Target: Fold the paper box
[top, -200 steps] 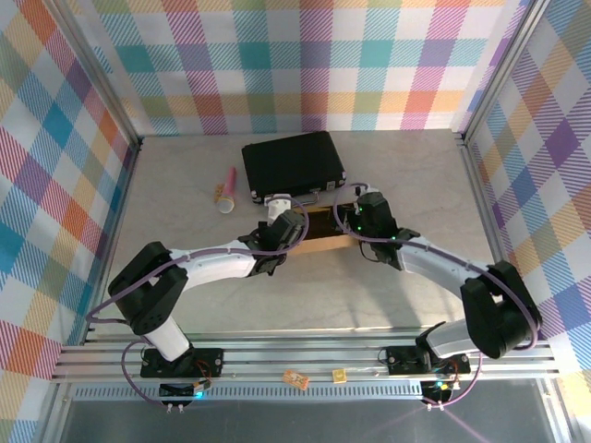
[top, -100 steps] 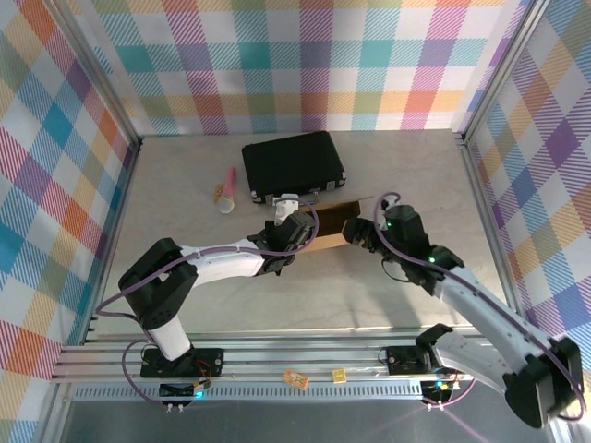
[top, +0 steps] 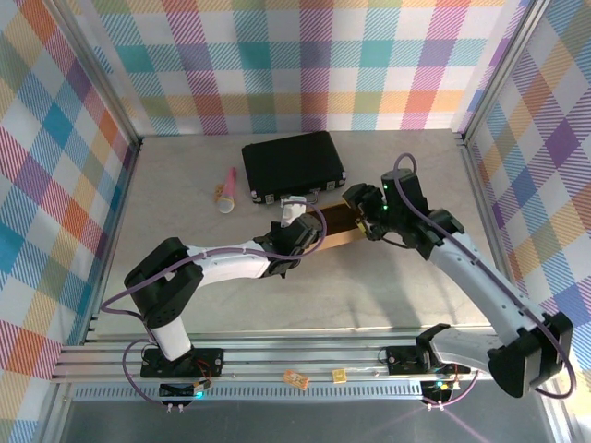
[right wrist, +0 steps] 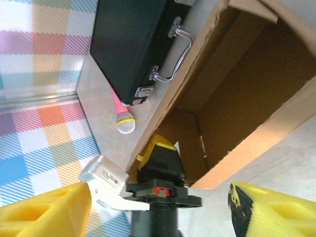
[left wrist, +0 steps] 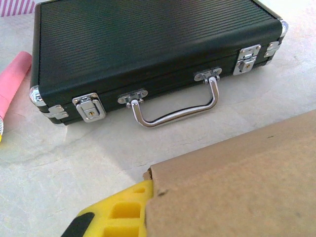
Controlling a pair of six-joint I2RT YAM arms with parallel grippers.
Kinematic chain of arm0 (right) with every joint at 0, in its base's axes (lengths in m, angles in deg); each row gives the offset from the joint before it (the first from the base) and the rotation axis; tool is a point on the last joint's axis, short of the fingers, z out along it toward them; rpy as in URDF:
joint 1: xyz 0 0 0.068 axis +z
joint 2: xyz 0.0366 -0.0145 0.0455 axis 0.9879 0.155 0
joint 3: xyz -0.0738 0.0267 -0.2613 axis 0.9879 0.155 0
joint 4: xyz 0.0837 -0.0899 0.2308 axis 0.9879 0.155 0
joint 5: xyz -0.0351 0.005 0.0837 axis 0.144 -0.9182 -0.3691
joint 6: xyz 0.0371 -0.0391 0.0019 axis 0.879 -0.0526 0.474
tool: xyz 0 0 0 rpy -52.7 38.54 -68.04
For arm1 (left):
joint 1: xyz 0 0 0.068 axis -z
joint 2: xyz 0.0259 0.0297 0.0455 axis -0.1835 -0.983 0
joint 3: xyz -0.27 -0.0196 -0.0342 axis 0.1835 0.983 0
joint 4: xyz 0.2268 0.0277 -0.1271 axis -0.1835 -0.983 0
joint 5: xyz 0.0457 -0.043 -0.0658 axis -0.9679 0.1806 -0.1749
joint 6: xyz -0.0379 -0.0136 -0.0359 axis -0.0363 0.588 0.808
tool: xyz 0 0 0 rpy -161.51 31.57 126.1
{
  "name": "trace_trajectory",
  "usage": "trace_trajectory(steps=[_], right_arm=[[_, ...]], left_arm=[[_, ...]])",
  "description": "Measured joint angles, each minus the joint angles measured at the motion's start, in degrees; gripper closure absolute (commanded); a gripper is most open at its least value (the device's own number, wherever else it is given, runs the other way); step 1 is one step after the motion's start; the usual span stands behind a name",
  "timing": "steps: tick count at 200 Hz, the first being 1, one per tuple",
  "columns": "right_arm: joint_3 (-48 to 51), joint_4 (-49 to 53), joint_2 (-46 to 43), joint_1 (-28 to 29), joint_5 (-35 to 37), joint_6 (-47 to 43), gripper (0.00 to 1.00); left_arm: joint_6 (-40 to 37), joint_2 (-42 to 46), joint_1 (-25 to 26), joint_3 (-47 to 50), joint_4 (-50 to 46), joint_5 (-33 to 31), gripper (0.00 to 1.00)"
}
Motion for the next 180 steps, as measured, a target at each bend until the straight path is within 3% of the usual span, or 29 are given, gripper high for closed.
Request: trace_trajectory(steps=[43, 106, 175, 180], right_arm=[[1.9, -4.4, 5.4, -1.6, -3.5, 10.9, 0.53], [3.0, -13.0, 10.5, -2.8, -4.6, 15.3, 0.62], [5.0, -15.6, 10.8, -2.8, -5.4, 16.0, 1.00], [5.5, -16.1, 10.8, -2.9, -5.5, 16.0, 1.00]], left_arm=[[-0.5, -0.3, 0.3, -0.4, -0.1, -0.2, 1.00], [-0.6, -0.3, 0.4, -0.6, -0.5, -0.4, 1.00], [-0.6, -0.5, 0.4, -0.9, -1.2, -0.5, 1.00], [-0.6, -0.5, 0.4, -1.0, -1.4, -0.4, 0.95]])
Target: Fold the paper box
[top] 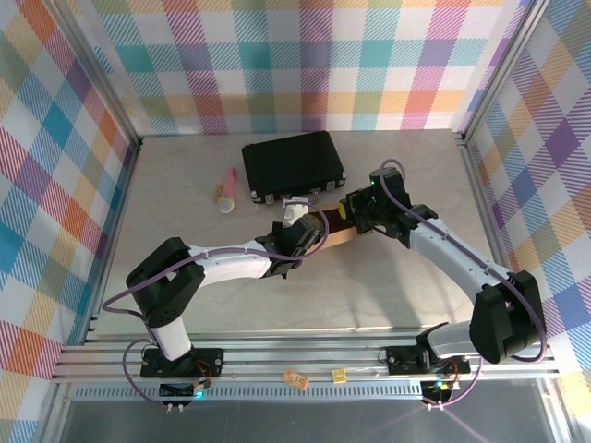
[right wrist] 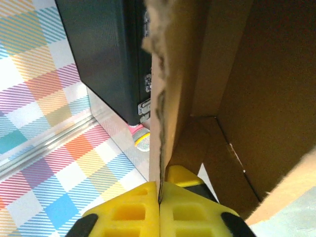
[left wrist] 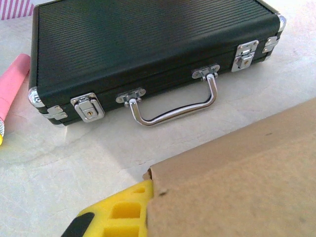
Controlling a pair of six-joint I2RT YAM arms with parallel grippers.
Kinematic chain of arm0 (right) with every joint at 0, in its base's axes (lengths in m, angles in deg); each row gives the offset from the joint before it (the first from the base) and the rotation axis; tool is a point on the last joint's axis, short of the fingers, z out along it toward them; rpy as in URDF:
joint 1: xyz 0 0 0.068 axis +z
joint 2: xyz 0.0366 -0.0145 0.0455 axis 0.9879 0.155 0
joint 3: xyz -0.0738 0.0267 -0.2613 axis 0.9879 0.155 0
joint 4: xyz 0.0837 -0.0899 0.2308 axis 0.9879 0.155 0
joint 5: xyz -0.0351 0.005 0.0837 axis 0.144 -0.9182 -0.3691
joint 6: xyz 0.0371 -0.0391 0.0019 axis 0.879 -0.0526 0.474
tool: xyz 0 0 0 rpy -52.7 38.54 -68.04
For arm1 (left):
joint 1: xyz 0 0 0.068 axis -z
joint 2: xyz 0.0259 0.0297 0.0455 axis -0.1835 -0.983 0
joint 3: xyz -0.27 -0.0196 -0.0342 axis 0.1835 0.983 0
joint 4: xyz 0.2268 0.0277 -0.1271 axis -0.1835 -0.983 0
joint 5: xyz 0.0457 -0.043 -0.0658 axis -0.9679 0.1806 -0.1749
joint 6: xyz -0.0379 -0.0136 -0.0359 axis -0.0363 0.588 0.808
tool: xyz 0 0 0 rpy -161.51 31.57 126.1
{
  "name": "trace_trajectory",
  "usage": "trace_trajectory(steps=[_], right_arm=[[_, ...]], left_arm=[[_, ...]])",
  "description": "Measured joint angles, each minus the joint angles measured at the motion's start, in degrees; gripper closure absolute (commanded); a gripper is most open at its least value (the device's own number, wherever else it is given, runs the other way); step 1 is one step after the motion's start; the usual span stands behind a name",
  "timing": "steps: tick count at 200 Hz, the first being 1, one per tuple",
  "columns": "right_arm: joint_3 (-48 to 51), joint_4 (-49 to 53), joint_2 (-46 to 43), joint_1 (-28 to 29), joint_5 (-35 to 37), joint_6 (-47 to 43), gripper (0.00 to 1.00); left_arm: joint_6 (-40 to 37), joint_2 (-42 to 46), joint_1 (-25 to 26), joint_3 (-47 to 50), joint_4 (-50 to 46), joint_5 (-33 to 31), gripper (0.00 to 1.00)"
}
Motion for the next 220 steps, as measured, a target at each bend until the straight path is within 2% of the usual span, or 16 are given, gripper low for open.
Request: trace_trajectory(steps=[15, 28, 44, 49, 62, 106, 148, 161, 182, 220], right_arm=[[1.4, -1.2, -0.4, -0.2, -0.3, -0.1, 1.00], [3.0, -1.3, -1.2, -0.3, -0.5, -0.5, 1.00], [6.0, -0.7, -2.0, -0.3, -0.6, -1.6, 1.00], [7.0, -0.5, -2.3, -0.3, -0.6, -1.9, 1.00], [10.3, -0.4, -3.6, -0.4, -0.5, -3.0, 1.00], [20.4, -3.5, -6.8, -1.2, -1.7, -6.2, 1.00], [21.4, -4.4, -5.7, -1.2, -2.1, -8.1, 1.00], [21.4, -4.4, -5.3, -1.2, -2.1, -8.8, 1.00], [21.4, -4.3, -4.9, -1.2, -2.1, -9.4, 1.00], [22.1, -4.8, -3.0, -1.7, -2.7, -10.9, 1.00]], left_arm=[[0.1, 0.0, 0.0, -0.6, -1.6, 0.5, 0.72], [1.2, 0.0, 0.3, -0.8, -3.8, 1.8, 0.59], [3.2, 0.1, 1.2, -0.7, -7.7, 4.1, 0.49], [3.8, 0.3, 1.7, -0.4, -8.7, 4.8, 0.35], [6.1, 1.7, 3.4, 0.7, -11.8, 6.7, 0.23], [14.4, 13.0, 8.9, 7.3, -20.7, 13.2, 0.23], [19.4, 22.9, 8.5, 9.2, -25.8, 16.5, 0.28], [21.7, 24.3, 6.6, 8.7, -27.1, 19.4, 0.32], [26.4, 24.0, 0.6, 7.0, -28.9, 25.5, 0.36], [31.5, 17.2, -6.6, -0.4, -31.4, 35.3, 0.40]])
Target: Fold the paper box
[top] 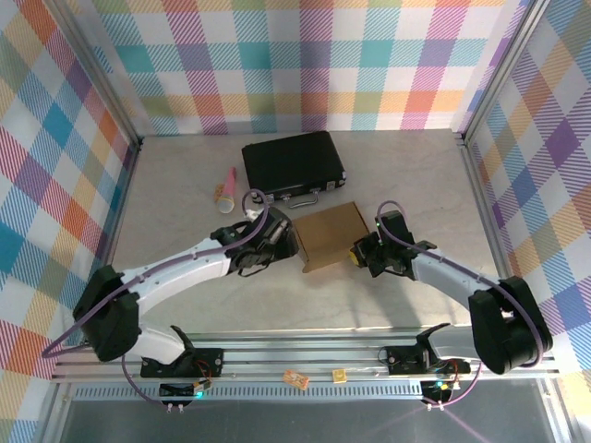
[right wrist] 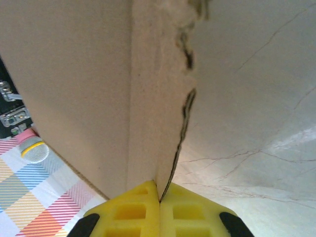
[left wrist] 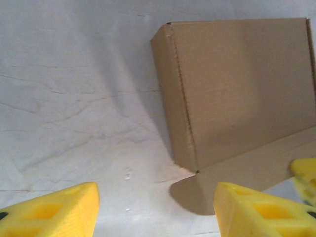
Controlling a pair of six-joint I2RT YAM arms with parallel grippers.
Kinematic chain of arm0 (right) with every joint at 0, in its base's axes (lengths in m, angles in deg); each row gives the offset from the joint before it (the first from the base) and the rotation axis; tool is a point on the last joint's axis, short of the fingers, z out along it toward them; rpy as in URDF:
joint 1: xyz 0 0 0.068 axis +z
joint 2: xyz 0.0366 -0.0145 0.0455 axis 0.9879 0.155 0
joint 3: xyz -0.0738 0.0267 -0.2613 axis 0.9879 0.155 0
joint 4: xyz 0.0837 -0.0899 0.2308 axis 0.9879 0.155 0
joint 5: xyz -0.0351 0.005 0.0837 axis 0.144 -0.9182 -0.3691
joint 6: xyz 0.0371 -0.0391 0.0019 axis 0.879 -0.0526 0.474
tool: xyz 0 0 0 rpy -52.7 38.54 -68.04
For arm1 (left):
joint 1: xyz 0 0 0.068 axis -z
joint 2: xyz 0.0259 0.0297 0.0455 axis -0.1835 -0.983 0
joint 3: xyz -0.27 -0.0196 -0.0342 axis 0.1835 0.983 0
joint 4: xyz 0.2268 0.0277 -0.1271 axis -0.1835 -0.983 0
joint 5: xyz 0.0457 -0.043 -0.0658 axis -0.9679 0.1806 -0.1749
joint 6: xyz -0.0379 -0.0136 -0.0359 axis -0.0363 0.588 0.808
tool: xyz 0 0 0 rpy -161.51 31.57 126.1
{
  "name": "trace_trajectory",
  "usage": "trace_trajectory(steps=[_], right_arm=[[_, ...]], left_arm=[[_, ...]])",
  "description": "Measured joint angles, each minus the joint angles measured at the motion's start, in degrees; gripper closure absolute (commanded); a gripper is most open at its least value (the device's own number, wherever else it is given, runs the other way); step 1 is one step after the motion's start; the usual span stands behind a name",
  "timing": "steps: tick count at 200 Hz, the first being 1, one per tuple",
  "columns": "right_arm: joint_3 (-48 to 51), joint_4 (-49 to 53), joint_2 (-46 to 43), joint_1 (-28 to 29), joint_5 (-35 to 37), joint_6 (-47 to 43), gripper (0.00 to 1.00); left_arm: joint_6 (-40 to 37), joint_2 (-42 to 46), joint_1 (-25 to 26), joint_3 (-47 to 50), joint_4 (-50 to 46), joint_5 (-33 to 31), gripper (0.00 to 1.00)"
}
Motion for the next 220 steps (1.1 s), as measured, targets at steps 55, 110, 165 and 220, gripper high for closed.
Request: trace_trajectory(steps=[55, 110, 165, 220], right_arm=[[0.0, -0.8, 1.2, -0.7, -0.9, -4.4, 1.00], [0.0, -0.9, 1.7, -1.0, -1.3, -6.2, 1.00], [0.0, -0.9, 1.9, -1.1, -1.7, -6.8, 1.00], [0.0, -1.0, 2.3, -1.3, -1.9, -7.0, 1.00]], left_arm=[[0.7, -15.3, -2.5, -9.5, 0.5, 10.5, 0.49], [0.9, -18.4, -4.0, -10.6, -1.5, 11.3, 0.59], [1.8, -20.8, -4.5, -10.6, 0.2, 12.0, 0.64], [2.4, -21.6, -4.5, -10.6, 1.6, 12.7, 0.75]])
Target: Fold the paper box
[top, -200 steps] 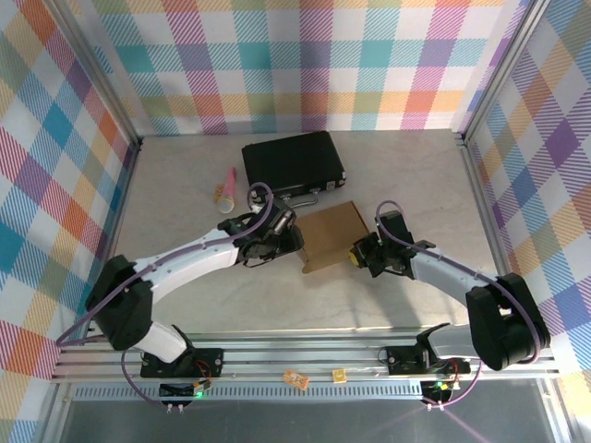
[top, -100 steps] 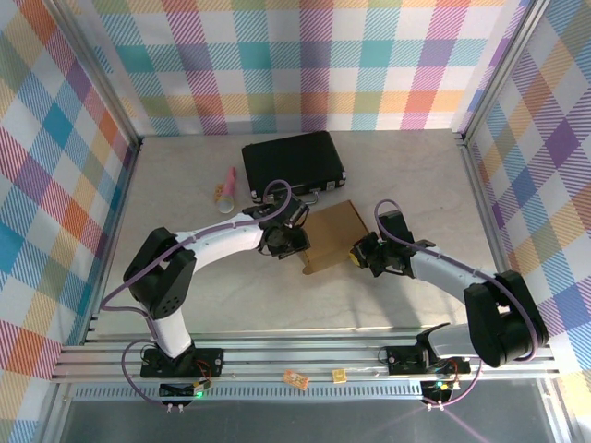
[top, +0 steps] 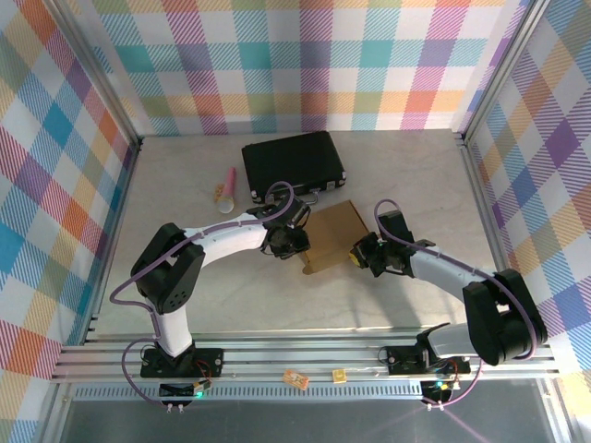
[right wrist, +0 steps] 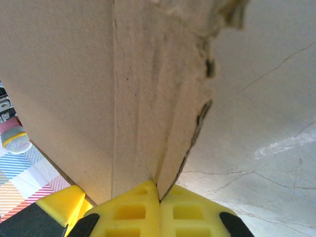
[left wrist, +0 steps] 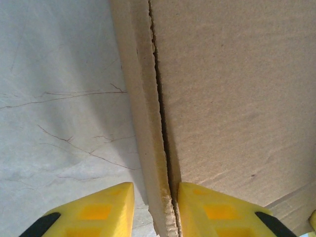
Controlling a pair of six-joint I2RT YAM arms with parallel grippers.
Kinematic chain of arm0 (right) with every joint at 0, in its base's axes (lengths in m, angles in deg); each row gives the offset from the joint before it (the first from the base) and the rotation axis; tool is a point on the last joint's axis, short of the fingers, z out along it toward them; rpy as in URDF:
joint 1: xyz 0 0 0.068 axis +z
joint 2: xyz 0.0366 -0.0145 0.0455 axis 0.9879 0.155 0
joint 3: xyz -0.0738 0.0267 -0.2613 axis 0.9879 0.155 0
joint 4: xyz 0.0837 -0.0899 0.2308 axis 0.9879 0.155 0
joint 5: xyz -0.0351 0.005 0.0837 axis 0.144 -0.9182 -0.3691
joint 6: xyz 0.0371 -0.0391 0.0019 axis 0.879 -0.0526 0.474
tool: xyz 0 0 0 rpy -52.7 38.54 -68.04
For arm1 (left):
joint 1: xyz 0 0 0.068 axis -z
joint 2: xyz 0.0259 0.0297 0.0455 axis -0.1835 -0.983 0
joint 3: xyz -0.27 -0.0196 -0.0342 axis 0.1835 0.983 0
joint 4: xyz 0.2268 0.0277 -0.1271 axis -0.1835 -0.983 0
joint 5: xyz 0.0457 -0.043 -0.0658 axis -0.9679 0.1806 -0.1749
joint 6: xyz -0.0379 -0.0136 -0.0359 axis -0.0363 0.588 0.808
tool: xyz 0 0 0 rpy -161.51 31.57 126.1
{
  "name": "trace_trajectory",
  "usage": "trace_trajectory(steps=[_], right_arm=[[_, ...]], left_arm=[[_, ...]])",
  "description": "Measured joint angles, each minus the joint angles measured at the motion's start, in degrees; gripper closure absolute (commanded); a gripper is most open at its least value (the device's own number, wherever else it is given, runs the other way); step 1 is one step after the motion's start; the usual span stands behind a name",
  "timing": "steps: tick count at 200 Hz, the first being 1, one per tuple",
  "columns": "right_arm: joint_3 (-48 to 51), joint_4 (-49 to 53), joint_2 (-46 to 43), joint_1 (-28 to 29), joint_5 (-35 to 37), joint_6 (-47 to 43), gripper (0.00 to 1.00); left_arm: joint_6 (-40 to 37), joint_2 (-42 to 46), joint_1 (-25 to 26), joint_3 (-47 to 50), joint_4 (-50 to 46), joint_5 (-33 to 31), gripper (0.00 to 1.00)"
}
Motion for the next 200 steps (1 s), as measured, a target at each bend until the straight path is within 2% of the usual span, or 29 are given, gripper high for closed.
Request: trace_trajectory(steps=[34, 90, 174, 195, 200], right_arm=[[0.0, 0.0, 0.0, 0.0, 0.0, 0.0, 1.00], [-0.6, 0.0, 0.5, 0.0, -0.4, 0.0, 1.00], [-1.0, 0.2, 1.0, 0.0, -1.1, 0.1, 1.00], [-1.0, 0.2, 1.0, 0.0, -1.0, 0.2, 1.00], [-1.0, 0.2, 1.0, 0.0, -1.1, 0.2, 1.00]], left_arm=[[0.6, 0.1, 0.0, 0.0, 0.3, -0.1, 0.80], [1.8, 0.7, 0.1, 0.2, -1.7, -2.6, 0.78], [3.7, -0.3, 0.1, -0.7, -3.2, -2.8, 0.78], [4.0, -1.0, 0.1, -1.3, -3.2, -2.8, 0.83], [4.0, -1.3, 0.1, -1.5, -3.1, -2.8, 0.89]])
